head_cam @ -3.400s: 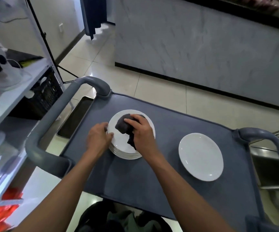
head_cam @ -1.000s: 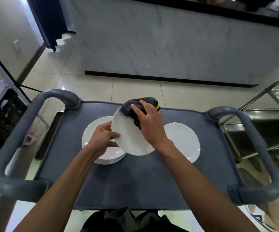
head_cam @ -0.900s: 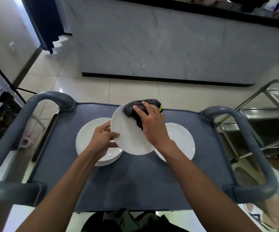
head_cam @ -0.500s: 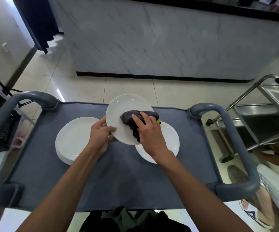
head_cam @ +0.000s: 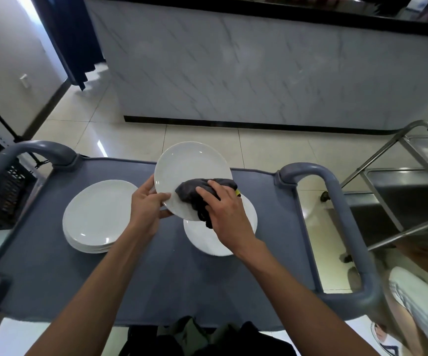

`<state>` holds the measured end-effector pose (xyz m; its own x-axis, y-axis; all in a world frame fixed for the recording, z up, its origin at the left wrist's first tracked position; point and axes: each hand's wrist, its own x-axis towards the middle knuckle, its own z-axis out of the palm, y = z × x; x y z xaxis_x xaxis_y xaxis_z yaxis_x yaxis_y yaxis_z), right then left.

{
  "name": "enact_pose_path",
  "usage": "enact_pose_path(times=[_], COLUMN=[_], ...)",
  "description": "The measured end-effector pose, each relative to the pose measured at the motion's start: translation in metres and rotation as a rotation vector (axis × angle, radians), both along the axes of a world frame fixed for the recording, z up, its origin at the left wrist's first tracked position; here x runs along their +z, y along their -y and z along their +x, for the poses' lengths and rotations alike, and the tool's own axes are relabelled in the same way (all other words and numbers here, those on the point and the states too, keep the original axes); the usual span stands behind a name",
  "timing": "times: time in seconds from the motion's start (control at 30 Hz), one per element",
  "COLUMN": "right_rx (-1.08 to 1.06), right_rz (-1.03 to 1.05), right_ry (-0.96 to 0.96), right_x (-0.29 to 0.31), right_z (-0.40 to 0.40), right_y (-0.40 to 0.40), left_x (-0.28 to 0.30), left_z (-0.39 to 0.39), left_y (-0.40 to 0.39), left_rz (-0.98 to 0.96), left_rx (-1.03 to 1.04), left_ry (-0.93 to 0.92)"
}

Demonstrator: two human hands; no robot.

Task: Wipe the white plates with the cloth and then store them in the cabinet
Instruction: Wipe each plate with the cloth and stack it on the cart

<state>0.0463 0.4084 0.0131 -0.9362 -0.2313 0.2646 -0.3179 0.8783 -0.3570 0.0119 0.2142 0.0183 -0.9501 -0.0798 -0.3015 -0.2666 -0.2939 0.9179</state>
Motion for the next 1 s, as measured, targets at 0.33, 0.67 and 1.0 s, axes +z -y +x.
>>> enact_pose_path(times=[0.33, 0.67, 1.0], right_rx=[-0.068, 0.003, 0.099], right_rz=[-0.003, -0.052, 0.01], right_ry=[-0.051, -0.187, -0.292], right_x=[0.004, 0.022, 0.01], right_z=[-0.026, -0.048, -0.031], right_y=[-0.046, -0.016, 0.03], left_x=[-0.008, -0.004, 0.004], left_z=[0.014, 0.016, -0.002], left_y=[-0.021, -0.014, 0.013], left_rz=[-0.038, -0.067, -0.003], left_rx=[-0.065, -0.159, -0.181], left_ry=[0.008, -0.016, -0.063])
